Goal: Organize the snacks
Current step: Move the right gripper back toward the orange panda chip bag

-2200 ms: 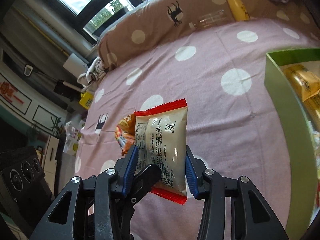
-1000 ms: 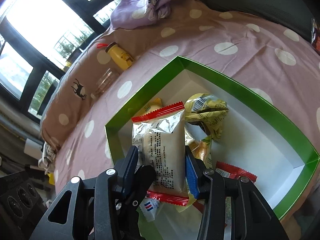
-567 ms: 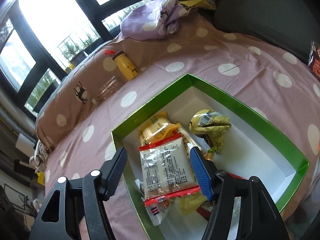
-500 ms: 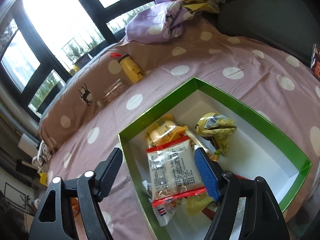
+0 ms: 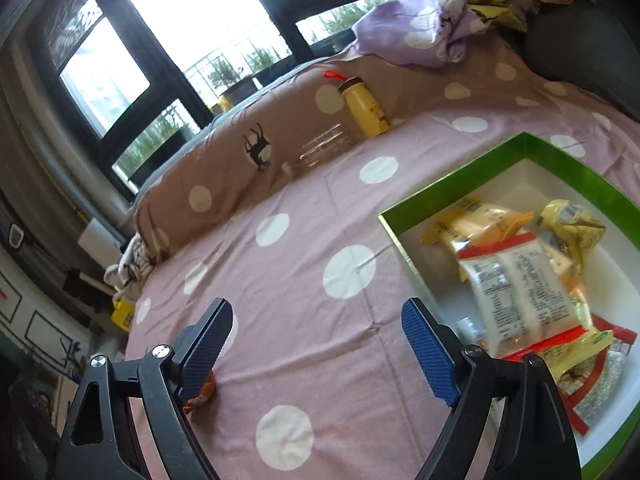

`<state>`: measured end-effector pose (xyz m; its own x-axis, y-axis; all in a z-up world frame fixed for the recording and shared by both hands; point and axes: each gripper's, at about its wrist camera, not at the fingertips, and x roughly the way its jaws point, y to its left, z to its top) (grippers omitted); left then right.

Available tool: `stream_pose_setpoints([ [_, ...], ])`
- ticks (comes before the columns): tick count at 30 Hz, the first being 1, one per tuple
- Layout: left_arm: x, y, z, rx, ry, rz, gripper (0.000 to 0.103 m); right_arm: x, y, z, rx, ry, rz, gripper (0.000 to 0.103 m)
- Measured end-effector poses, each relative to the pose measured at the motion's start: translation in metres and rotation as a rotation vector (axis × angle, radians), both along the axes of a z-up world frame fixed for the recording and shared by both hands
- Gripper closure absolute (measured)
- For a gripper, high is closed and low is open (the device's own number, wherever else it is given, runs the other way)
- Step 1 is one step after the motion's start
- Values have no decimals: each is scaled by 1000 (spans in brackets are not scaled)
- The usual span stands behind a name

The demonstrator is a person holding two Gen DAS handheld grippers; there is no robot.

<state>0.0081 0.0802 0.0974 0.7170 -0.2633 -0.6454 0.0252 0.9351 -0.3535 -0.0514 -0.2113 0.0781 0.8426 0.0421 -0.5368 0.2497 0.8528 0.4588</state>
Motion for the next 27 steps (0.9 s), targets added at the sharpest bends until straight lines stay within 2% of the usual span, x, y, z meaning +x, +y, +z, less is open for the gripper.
stream_pose_setpoints([
  [3, 3, 6, -6, -22, 29, 10, 11, 11, 25, -6, -41, 25, 63, 16],
  [8, 4, 4, -11, 17, 51, 14, 11, 23, 51, -21, -102, 86, 119, 16],
  [12, 4, 6, -14, 17, 62, 13, 11, 25, 64, -30, -133, 118, 147, 16],
  [21, 7, 13, -17, -12, 92, 19, 11, 28, 80, -36, -97, 131, 215, 16],
  [27, 10, 23, -19, -60, 120, 24, 12, 47, 90, -41, 63, 185, 318, 16],
])
